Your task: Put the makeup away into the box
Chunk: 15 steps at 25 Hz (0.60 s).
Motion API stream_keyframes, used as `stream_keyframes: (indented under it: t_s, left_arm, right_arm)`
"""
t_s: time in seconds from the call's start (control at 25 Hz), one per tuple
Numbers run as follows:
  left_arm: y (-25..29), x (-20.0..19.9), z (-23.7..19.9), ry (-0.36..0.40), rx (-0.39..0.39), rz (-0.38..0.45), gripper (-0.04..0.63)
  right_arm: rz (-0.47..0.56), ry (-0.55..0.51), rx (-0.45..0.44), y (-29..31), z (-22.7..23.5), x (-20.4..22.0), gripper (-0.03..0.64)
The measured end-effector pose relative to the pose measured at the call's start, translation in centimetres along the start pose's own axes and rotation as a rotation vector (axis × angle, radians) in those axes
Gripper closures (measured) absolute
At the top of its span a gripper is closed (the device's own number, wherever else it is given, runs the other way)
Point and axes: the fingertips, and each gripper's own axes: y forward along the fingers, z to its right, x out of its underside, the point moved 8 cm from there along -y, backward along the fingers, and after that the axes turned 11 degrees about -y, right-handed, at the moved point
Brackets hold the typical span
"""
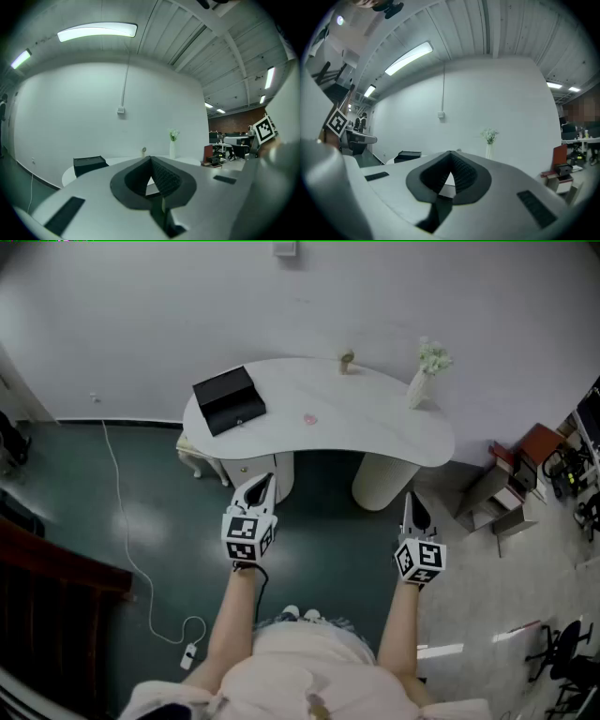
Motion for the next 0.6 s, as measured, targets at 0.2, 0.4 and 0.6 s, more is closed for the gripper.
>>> stream_keyframes:
  t_s: [0.2,0.4,0.6]
  left_arm:
    - [-0.4,-0.1,0.1,0.002,0.006,-0.01,0.571]
    - [-0.5,-0.1,0.2,-0.001,0.013,-0.008,0.571]
    - [-0.6,0.2,0.2,-0.007,0.017,-0.015,0.571]
  right_arm:
    - [-0.007,0.005,-0.001,-0.4,-0.6,-0.1,0.603]
    - [-0.011,0.008,-0.005,-0.8,-1.0,0.0,0.603]
    - [-0.012,0.008,-0.014,-1.1,-1.3,-0.1,0.603]
